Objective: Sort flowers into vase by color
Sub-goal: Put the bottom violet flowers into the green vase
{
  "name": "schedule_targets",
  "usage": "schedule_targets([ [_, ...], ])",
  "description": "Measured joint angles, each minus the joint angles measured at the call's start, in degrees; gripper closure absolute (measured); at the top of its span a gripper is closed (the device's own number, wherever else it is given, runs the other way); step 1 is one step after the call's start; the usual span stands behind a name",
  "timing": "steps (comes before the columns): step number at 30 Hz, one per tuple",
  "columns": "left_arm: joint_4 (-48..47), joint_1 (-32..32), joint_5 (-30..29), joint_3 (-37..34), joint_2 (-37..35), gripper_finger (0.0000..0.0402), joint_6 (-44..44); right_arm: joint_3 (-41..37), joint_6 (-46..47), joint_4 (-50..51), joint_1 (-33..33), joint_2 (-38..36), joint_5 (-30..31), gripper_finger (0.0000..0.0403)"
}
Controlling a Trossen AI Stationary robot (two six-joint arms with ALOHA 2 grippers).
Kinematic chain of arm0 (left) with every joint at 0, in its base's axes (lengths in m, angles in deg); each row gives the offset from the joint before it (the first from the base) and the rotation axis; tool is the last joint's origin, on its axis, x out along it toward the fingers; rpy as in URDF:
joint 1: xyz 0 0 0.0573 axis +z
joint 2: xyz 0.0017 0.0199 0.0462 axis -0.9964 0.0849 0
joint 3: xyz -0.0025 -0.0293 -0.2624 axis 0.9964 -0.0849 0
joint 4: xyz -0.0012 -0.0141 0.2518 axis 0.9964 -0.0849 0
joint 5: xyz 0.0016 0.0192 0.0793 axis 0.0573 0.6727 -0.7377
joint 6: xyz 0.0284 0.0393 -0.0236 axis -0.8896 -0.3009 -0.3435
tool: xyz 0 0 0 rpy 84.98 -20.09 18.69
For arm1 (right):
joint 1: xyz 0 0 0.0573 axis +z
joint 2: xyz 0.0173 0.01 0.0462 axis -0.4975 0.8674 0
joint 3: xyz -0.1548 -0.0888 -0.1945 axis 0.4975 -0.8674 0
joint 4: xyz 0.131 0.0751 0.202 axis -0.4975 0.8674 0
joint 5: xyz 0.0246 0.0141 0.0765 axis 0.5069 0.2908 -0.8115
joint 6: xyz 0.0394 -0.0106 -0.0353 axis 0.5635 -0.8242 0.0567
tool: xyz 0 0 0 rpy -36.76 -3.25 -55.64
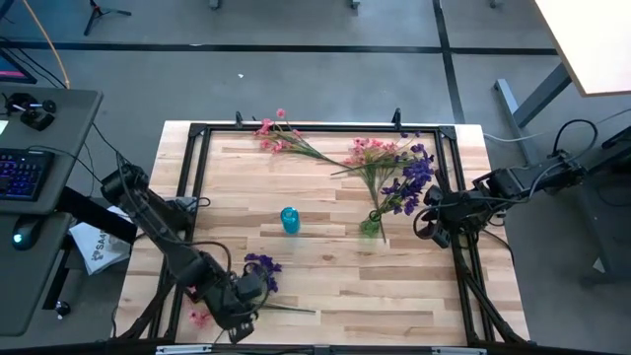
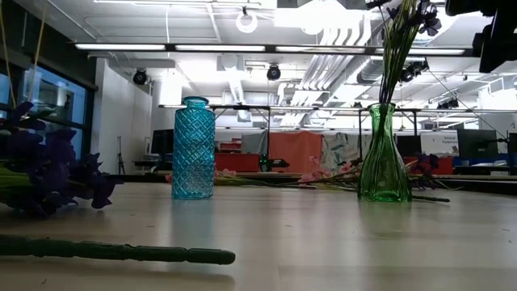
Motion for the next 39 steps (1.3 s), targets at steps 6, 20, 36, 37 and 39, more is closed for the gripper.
schedule_targets([
  [6, -8.04, -2.31, -1.82, 0.1, 1.73, 0.0221, 8.84, -0.02, -0.17, 1.23, 0.0, 2.35, 1.52, 0.0142],
  [20, -11.71, 2.71, 0.58, 0.02, 14.67, 0.0174, 12.76, -0.02, -0.61, 2.08, 0.0, 7.42, 1.19, 0.0142],
  [36, -13.98, 4.08, -1.65, 0.07, 12.9, 0.0174, 16.75, -0.02, -0.59, 2.19, 0.0, 7.48, 0.71, 0.0142],
  [37, -14.11, 4.01, -1.69, 0.07, 12.97, 0.0174, 17.0, -0.02, -0.61, 2.19, 0.0, 7.48, 0.75, 0.0142],
  [39, -13.98, 4.01, -1.62, 0.07, 13.63, 0.0174, 17.05, -0.02, -0.61, 2.19, 0.0, 7.48, 0.95, 0.0142],
])
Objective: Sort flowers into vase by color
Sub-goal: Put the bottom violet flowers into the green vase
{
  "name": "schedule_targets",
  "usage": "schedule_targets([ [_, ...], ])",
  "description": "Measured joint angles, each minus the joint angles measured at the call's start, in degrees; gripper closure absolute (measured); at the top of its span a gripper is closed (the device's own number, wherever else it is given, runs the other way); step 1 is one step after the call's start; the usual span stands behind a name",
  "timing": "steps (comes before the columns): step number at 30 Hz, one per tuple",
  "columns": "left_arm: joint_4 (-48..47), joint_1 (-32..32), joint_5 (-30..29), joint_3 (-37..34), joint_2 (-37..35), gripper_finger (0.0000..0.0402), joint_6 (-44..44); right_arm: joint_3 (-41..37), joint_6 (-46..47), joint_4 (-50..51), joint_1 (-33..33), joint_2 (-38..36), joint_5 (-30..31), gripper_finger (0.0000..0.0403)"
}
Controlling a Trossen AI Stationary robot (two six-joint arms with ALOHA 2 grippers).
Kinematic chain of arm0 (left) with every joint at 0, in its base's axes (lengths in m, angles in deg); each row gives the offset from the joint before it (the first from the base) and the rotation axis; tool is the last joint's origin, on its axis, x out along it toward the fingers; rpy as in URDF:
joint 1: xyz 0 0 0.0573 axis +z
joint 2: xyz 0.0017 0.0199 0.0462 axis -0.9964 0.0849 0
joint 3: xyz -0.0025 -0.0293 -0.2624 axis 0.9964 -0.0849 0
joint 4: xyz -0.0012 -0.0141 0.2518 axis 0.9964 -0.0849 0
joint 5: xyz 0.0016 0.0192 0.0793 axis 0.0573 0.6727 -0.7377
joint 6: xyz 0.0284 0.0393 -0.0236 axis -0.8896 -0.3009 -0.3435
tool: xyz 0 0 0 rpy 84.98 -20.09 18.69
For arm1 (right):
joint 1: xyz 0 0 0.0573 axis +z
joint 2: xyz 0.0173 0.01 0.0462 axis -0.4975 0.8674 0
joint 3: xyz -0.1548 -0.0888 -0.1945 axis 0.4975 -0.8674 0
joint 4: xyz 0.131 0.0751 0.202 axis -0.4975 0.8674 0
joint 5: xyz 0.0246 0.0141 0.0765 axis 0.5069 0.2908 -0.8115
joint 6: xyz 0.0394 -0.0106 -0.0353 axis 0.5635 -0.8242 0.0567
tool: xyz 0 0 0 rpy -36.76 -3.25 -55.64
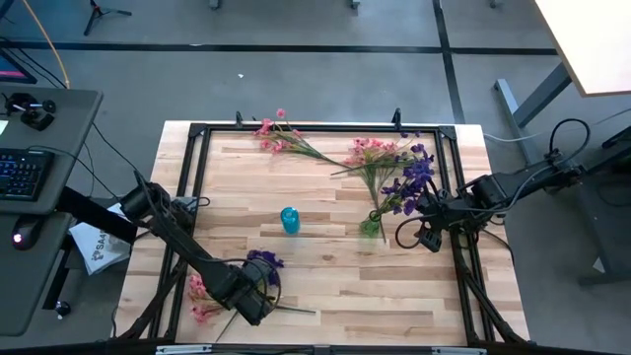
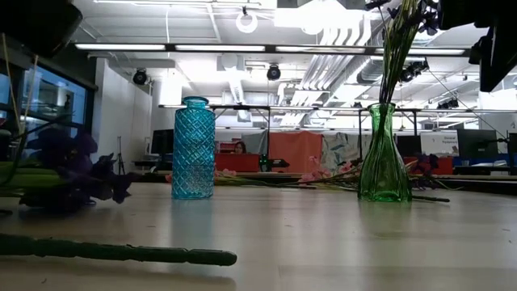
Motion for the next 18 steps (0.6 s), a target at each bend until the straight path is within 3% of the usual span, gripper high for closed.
schedule_targets([
  [13, 0.53, 2.97, 0.11, -0.02, 6.72, 0.0175, -4.79, 0.0, -0.05, 0.02, 0.0, 0.0, 0.11, 0.0142],
  [18, 0.88, 3.13, 0.11, -0.01, 6.8, 0.0219, -4.58, 0.0, 0.01, 0.02, 0.0, 0.0, 0.13, 0.0142],
])
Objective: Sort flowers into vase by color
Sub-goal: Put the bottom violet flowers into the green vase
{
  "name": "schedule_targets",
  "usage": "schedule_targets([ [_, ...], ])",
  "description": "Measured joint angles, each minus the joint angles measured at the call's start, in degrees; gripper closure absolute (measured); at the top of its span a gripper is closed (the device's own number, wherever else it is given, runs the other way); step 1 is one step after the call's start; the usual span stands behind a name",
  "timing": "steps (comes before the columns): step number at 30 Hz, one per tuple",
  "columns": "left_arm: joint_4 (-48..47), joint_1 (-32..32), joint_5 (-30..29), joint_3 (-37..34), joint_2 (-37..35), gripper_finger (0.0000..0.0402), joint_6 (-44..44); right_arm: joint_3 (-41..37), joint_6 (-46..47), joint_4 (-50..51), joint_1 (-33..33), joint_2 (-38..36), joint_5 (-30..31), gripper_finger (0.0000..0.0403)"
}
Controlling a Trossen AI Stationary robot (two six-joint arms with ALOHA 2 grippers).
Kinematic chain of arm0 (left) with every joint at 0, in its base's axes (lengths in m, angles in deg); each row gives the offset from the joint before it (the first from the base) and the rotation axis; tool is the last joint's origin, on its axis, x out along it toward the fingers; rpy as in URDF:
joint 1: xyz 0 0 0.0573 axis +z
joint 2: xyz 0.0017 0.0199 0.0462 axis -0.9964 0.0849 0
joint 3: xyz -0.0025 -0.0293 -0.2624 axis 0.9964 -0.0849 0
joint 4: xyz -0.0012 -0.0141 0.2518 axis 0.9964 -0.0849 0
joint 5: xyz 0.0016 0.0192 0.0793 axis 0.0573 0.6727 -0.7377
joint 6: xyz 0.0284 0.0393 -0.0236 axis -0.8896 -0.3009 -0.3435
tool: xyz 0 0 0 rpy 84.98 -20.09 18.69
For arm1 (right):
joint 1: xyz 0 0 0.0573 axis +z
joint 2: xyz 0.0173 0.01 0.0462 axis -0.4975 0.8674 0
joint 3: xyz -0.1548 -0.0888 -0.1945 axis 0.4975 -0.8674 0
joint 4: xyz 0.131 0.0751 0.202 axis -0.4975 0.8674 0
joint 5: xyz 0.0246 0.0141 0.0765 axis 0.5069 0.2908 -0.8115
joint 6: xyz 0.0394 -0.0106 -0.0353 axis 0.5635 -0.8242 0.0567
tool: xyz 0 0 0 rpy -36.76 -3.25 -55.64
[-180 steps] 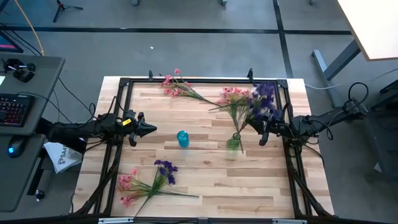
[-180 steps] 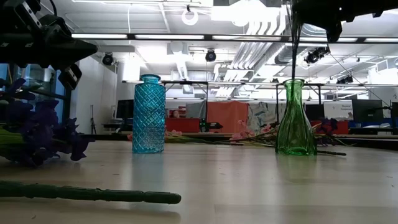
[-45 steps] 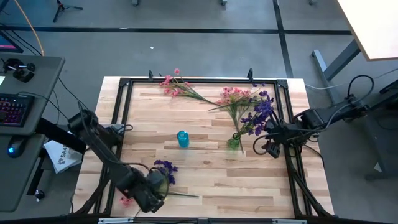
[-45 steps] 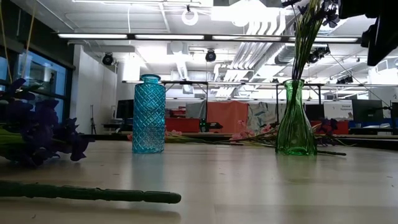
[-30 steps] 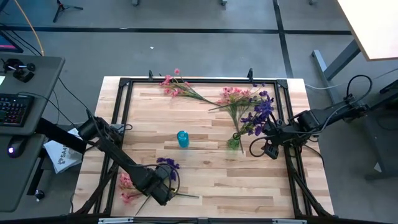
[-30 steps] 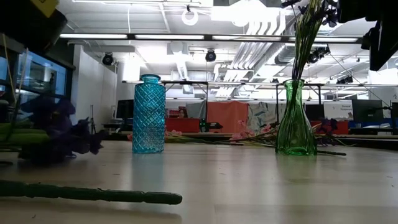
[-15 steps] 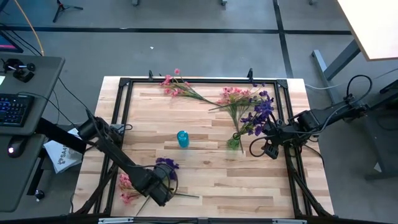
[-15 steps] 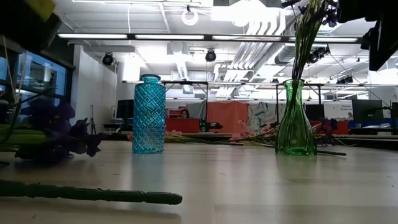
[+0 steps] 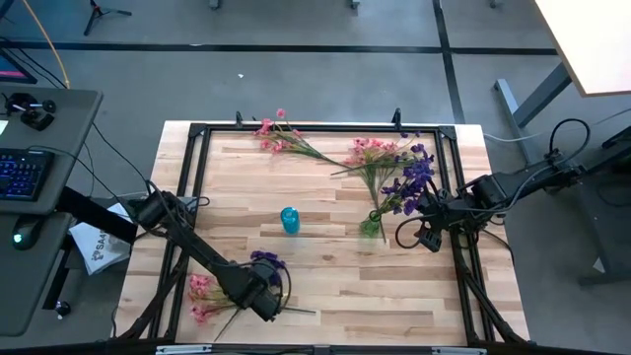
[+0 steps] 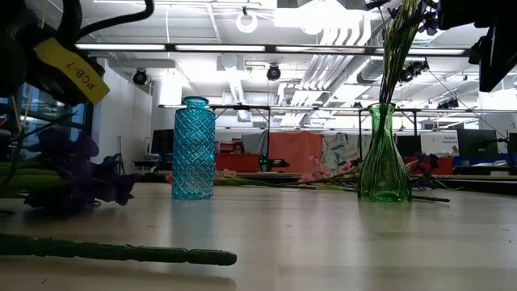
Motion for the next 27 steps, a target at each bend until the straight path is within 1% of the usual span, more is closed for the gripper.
schedule_targets([
  [2, -0.34, -0.41, -0.1, 0.0, -0.37, 0.0263, -0.75, 0.0, -0.01, 0.0, 0.0, 0.0, 0.02, 0.0142],
  [5, -2.76, -0.95, -1.83, -0.07, -3.01, 0.0351, -1.9, 0.0, -1.21, -0.02, 0.0, -0.02, 0.01, 0.0142],
  [6, -3.58, -1.12, -3.03, -0.07, -4.55, 0.0375, -2.43, 0.0, -2.09, -0.02, 0.0, -0.02, 0.02, 0.0144],
  [7, -4.6, -1.3, -4.25, -0.05, -6.44, 0.0385, -2.69, 0.0, -2.8, -0.02, 0.0, -0.02, 0.0, 0.0147],
  [10, -8.04, -1.68, -8.37, -0.05, -13.6, 0.0379, -4.52, 0.0, -3.42, -0.39, 0.0, -0.23, -0.09, 0.0161],
  [12, -8.14, -1.69, -11.42, -0.05, -19.36, 0.0382, -7.49, 0.01, -3.47, -1.92, 0.0, -0.88, -0.75, 0.0174],
  [15, -5.76, -1.69, -16.69, -0.04, -28.5, 0.0394, -14.27, 0.84, -3.48, -4.31, 0.0, -2.15, -3.16, 0.0193],
  [18, -2.49, -1.25, -22.9, -0.03, -36.65, 0.0396, -19.0, 3.53, -3.46, -5.32, 0.0, -3.62, -4.3, 0.0209],
  [22, 3.75, 2.11, -33.14, 0.04, -44.13, 0.0396, -25.99, 8.57, -2.18, -5.3, 0.0, -5.01, -3.38, 0.0225],
  [24, 9.67, 4.96, -37.05, 0.04, -45.7, 0.0397, -33.97, 11.21, -0.86, -5.46, 0.0, -5.41, -1.05, 0.023],
  [26, 17.84, 8.6, -37.85, 0.04, -45.86, 0.0397, -45.08, 13.49, 0.19, -5.73, 0.0, -5.46, 1.78, 0.0233],
  [27, 22.45, 10.52, -37.26, 0.04, -45.48, 0.0397, -50.66, 14.54, 0.23, -6.14, 0.0, -5.44, 3.23, 0.0234],
])
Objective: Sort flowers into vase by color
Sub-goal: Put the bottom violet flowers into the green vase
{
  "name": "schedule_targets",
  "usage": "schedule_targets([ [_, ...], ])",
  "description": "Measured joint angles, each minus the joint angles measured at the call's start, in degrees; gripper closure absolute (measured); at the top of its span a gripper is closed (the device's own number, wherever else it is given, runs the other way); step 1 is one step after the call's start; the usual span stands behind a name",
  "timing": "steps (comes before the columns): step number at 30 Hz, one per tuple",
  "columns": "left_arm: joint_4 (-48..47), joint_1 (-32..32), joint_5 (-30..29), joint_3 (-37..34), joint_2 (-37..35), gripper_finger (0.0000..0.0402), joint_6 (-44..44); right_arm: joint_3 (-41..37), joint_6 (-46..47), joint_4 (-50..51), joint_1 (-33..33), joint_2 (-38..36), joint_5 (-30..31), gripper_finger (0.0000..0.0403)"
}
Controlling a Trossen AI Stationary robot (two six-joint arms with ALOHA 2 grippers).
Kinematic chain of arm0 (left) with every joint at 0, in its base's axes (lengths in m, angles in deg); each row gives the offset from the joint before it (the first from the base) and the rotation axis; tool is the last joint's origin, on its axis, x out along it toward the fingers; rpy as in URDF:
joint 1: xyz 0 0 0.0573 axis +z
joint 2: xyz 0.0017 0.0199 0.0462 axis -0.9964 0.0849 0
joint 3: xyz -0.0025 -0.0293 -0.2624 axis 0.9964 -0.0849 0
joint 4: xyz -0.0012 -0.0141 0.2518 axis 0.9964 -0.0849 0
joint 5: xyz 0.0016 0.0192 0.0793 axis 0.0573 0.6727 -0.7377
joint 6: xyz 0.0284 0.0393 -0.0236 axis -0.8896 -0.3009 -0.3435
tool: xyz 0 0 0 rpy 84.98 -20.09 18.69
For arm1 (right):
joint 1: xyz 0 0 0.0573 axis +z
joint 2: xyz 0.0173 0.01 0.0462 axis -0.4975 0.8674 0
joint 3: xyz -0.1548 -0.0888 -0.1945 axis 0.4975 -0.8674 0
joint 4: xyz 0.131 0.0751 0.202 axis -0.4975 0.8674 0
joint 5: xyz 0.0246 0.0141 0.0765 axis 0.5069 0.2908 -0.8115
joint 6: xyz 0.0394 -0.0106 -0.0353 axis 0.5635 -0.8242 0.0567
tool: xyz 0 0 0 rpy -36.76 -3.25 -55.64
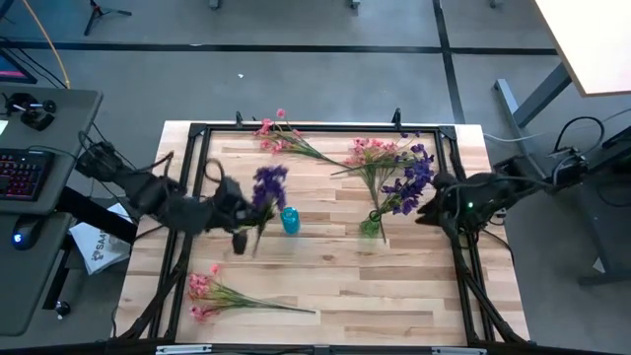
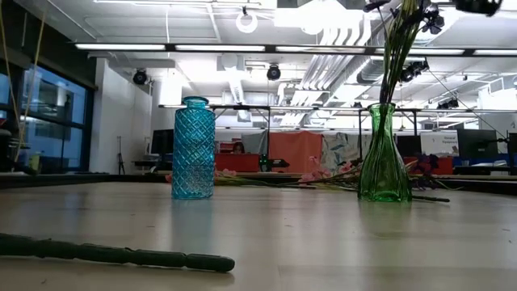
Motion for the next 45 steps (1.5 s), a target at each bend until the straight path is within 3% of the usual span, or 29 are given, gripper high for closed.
schedule_targets([
  [2, 10.62, 4.02, 3.89, 0.02, 2.1, 0.0398, -10.71, 1.45, -0.52, -1.58, 0.0, 0.0, 2.53, 0.0235],
  [4, 20.46, 8.18, 11.45, 0.02, 5.16, 0.0398, -19.7, 2.24, -1.43, -3.14, 0.0, 0.05, 5.13, 0.0235],
  [7, 33.98, 14.4, 23.96, 0.02, 11.45, 0.0398, -26.7, 2.56, -2.37, -4.83, 0.0, 0.09, 8.56, 0.0235],
  [11, 47.93, 21.0, 35.07, -0.01, 21.33, 0.0398, -27.9, 2.56, -3.54, -5.09, -0.02, 0.09, 9.37, 0.0235],
  [16, 63.89, 25.35, 40.98, -0.11, 33.04, 0.0398, -23.57, 2.56, -7.41, -5.09, 0.0, -0.09, 12.0, 0.0236],
  [22, 79.22, 28.17, 40.32, -0.11, 41.56, 0.0398, -22.72, 2.56, -9.22, -5.11, 0.0, 0.07, 15.91, 0.0236],
  [31, 80.34, 29.93, 35.44, -0.09, 41.88, 0.0398, -27.85, 2.56, -9.68, -5.11, 0.0, 0.04, 15.89, 0.0236],
  [45, 82.01, 30.13, 34.48, 0.0, 44.73, 0.0399, -27.22, 2.56, -9.73, -5.14, -0.02, 0.09, 17.35, 0.0236],
])
